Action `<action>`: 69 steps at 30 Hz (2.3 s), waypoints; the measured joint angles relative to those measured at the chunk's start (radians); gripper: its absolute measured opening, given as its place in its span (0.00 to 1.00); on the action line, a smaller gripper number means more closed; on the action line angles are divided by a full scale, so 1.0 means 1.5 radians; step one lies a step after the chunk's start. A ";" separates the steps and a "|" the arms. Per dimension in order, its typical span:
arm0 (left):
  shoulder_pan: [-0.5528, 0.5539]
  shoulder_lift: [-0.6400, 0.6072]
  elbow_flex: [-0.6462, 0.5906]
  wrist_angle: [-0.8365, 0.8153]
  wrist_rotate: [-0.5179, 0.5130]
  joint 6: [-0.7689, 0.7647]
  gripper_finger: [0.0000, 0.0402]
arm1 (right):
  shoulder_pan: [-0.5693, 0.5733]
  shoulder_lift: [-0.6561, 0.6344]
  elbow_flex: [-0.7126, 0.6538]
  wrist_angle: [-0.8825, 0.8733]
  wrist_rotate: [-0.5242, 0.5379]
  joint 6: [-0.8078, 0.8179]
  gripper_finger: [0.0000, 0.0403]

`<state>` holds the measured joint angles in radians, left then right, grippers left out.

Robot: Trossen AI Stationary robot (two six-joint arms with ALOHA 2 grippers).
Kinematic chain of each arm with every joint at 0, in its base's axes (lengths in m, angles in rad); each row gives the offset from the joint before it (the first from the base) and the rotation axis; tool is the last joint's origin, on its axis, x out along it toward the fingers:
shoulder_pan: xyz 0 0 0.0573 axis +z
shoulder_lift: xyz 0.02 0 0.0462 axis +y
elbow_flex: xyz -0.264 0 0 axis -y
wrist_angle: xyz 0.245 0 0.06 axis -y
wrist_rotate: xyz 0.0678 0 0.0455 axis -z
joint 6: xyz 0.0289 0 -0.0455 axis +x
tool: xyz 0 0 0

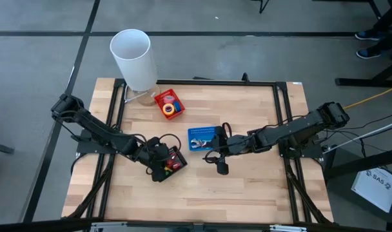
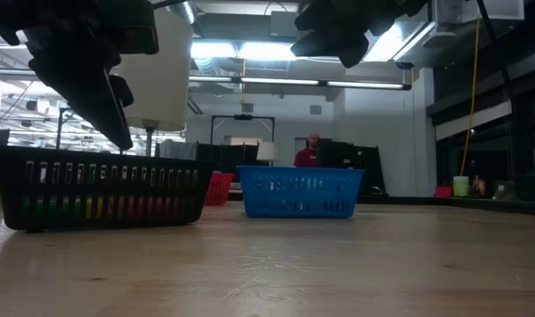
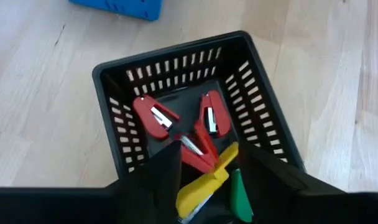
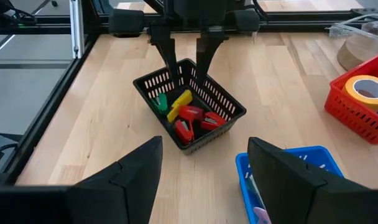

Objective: Pick and place Stapler, Stapler remover, tape
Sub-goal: Return to Home Position

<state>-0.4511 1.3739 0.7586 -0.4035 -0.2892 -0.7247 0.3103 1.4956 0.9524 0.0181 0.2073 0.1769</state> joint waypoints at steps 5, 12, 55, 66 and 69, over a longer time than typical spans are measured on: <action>-0.001 -0.001 0.000 0.007 0.003 0.005 0.45 | 0.000 0.000 0.000 0.002 0.000 -0.001 0.59; 0.000 -0.001 0.000 0.023 0.008 0.007 0.46 | 0.000 0.000 0.000 0.005 -0.005 0.016 0.59; 0.155 -0.636 -0.500 0.594 0.226 0.352 0.45 | 0.001 -0.675 -0.582 0.230 -0.147 -0.001 0.59; 0.186 -0.899 -0.477 0.311 0.207 0.376 0.45 | -0.043 -0.836 -0.630 0.167 -0.211 -0.036 0.59; 0.195 -0.916 -0.458 0.269 0.207 0.382 0.45 | -0.058 -0.872 -0.630 0.114 -0.211 -0.050 0.59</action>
<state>-0.1587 0.0002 0.0721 0.0005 0.0214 -0.1517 0.2241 0.1871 0.0071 0.1886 -0.1093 0.1015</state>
